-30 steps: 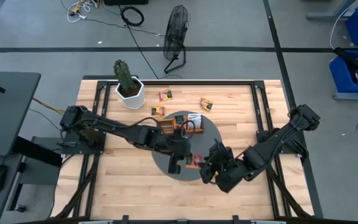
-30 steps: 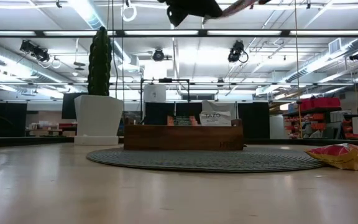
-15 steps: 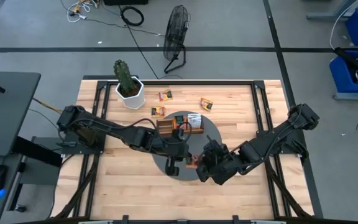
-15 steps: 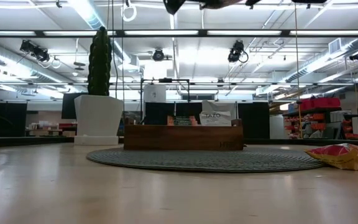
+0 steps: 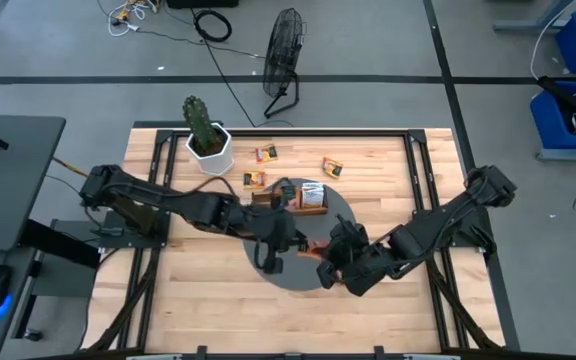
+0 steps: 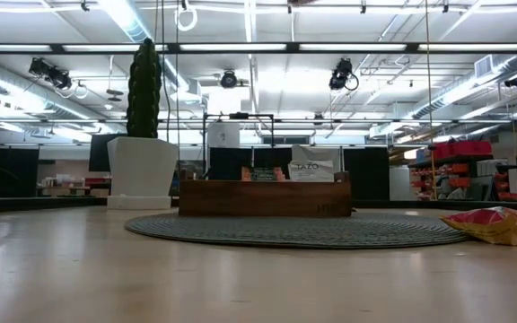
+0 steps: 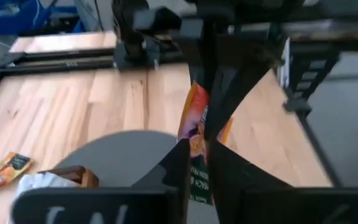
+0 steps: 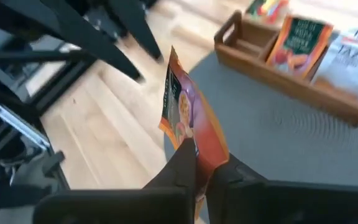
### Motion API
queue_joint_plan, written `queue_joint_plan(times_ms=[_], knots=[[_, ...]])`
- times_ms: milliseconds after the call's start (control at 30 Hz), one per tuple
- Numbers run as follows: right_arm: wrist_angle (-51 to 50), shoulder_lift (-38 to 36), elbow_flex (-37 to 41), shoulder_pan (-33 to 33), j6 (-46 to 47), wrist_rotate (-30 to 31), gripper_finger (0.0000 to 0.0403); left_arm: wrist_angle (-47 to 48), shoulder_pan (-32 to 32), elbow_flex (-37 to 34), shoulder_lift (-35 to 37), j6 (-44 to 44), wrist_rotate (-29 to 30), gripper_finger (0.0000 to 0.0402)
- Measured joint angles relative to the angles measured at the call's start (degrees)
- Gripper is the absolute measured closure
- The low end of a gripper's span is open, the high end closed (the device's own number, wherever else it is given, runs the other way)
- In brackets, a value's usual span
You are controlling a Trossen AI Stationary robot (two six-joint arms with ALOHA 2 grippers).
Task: Pick & Place Tea
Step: Put the pink tea bag into the middle section of the wooden organizer
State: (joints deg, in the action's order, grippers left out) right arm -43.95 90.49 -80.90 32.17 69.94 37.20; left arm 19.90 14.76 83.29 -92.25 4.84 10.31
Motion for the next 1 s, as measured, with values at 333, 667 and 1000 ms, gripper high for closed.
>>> queue_joint_plan(times_ms=[333,667,1000], knots=[[1.8,-5.9,0.0,1.5,-7.3,18.0,0.0399,-7.2,-5.1,0.0,12.5,7.5,0.0,0.0241],[24.3,-7.2,0.0,1.3,-33.6,29.7,0.0399,-14.2,-9.7,0.0,17.1,18.6,-2.6,0.0151],[52.4,-7.3,0.0,-0.3,-59.4,26.2,0.0399,-16.4,-9.8,0.0,16.8,22.0,-5.8,0.0157]])
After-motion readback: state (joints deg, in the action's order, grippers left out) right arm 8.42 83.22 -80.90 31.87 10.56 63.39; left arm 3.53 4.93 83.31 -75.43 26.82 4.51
